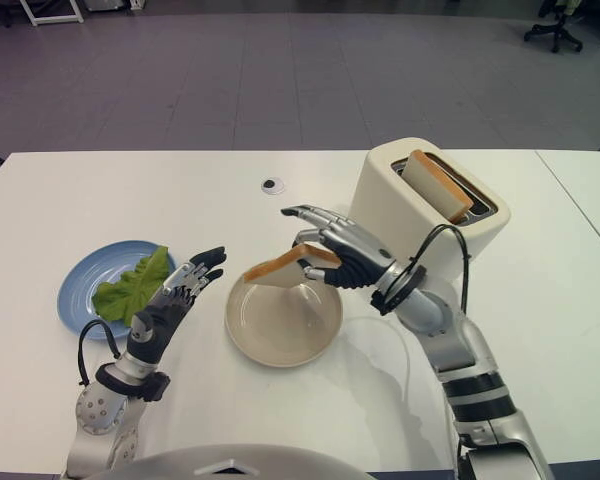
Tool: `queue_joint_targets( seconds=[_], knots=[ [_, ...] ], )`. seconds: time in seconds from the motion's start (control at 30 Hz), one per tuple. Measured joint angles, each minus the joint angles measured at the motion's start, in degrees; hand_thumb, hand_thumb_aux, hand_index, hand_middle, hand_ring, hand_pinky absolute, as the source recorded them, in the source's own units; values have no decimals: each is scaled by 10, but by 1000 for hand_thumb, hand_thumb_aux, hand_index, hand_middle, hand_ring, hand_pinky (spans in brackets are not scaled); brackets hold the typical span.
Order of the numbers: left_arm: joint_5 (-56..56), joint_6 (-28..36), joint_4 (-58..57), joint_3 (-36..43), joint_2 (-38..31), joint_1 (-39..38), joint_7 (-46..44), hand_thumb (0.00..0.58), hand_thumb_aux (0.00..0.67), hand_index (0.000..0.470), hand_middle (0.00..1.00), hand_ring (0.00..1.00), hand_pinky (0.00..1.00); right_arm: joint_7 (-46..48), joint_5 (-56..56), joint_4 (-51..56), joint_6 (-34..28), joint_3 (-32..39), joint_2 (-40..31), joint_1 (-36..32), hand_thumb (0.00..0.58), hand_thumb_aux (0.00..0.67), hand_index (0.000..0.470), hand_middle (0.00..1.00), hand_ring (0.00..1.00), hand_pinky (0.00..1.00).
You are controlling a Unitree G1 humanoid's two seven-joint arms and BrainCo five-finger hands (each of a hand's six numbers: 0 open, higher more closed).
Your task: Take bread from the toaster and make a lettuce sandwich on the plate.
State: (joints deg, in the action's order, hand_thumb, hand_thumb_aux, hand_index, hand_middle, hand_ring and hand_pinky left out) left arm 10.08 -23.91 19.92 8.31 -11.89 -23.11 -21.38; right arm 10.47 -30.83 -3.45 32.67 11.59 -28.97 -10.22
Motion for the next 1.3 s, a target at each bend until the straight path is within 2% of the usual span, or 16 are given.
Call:
queue_joint_targets(
  seconds=[0.17,0.33,0.37,0.4,0.43,0.47,0.73,0.87,0.97,1.03,1.13,1.2,1.3],
  knots=[
    [0,-1,-1,0,0,-1,-1,0,0,0,0,0,0,-87,-123,16,45,24,4,-20,580,670,470,0,0,0],
    [0,0,0,1,0,-1,-1,0,0,0,0,0,0,-108,-177,31,118,66,-48,12,580,670,470,0,0,0],
    [0,0,0,1,0,-1,-1,0,0,0,0,0,0,-114,-185,34,128,68,-56,15,566,568,398,0,0,0],
    [0,0,0,1,0,-1,-1,0,0,0,0,0,0,-118,-193,37,137,72,-63,17,519,452,317,0,0,0],
    [0,0,0,1,0,-1,-1,0,0,0,0,0,0,-119,-197,40,148,78,-74,21,183,116,81,0,0,0],
    [0,0,0,1,0,-1,-2,0,0,0,0,0,0,-116,-198,43,158,85,-82,29,0,0,0,0,0,0],
    [6,1,2,-7,-3,3,-4,0,0,0,0,0,0,-102,-192,55,191,97,-106,51,0,0,0,0,0,0],
    [-23,29,24,-94,-27,17,38,0,0,0,0,0,0,-100,-162,56,188,91,-104,55,0,0,0,0,0,0],
    [-174,55,-2,-209,-123,39,100,0,0,0,0,0,0,-99,-115,56,174,75,-96,55,0,0,0,0,0,0],
    [-305,66,-45,-239,-190,40,137,0,0,0,0,0,0,-99,-94,56,171,68,-92,55,0,0,0,0,0,0],
    [-474,105,-109,-240,-262,50,186,0,0,0,0,0,0,-90,-71,56,169,64,-90,54,0,0,0,0,0,0],
    [-586,140,-170,-208,-306,67,220,0,0,0,0,0,0,-81,-54,52,167,62,-87,53,0,0,0,0,0,0],
    [-651,150,-226,-152,-319,97,246,0,0,0,0,0,0,-74,-47,49,166,59,-82,52,0,0,0,0,0,0]
  ],
)
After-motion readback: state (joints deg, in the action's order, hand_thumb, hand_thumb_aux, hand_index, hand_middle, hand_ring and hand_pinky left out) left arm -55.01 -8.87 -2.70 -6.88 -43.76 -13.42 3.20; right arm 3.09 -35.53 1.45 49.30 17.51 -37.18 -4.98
